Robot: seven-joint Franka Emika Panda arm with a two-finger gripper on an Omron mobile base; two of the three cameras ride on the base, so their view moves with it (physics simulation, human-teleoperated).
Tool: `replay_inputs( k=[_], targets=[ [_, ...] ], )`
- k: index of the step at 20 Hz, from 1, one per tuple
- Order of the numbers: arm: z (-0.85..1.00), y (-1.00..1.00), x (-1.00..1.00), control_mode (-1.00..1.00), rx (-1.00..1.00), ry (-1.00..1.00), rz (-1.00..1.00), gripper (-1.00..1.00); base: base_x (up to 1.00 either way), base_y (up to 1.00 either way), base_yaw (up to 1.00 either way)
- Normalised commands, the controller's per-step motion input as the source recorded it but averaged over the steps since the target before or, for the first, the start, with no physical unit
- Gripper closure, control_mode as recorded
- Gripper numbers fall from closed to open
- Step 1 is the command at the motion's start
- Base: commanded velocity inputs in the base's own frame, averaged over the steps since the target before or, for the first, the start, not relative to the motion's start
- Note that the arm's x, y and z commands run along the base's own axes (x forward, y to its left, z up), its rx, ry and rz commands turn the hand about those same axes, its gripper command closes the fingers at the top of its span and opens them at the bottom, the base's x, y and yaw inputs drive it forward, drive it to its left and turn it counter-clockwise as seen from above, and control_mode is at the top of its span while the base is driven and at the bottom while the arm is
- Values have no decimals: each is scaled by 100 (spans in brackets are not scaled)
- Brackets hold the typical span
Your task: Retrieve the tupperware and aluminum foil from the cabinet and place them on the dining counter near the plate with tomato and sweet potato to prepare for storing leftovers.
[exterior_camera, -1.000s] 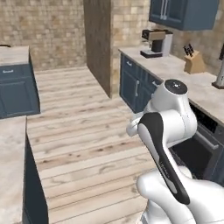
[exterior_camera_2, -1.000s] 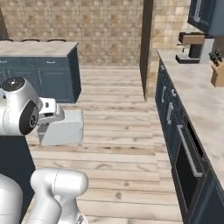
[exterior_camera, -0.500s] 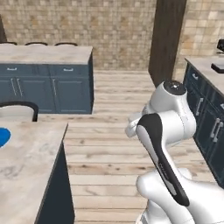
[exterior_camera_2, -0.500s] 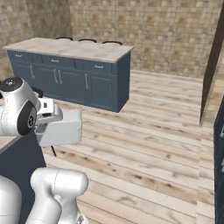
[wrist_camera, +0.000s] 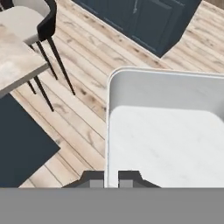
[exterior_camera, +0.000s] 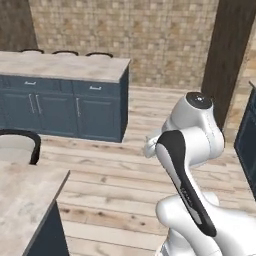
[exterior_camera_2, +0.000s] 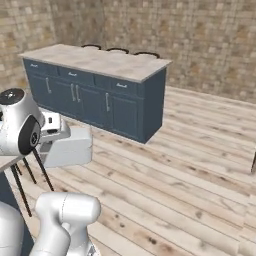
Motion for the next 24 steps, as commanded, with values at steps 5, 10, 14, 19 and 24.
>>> replay_inputs(
  k=[5, 10, 14, 19, 24],
  targets=[
    [0, 0, 0, 100, 0, 0, 0, 100, 100, -34, 51],
    [0, 0, 0, 100, 0, 0, 0, 100, 97, -23, 67],
    [0, 0, 0, 100, 0, 0, 0, 100, 78, -30, 72],
    [0, 0, 0, 100, 0, 0, 0, 100, 69, -31, 74],
    [0, 0, 0, 100, 0, 0, 0, 100, 65, -32, 75]
  ],
)
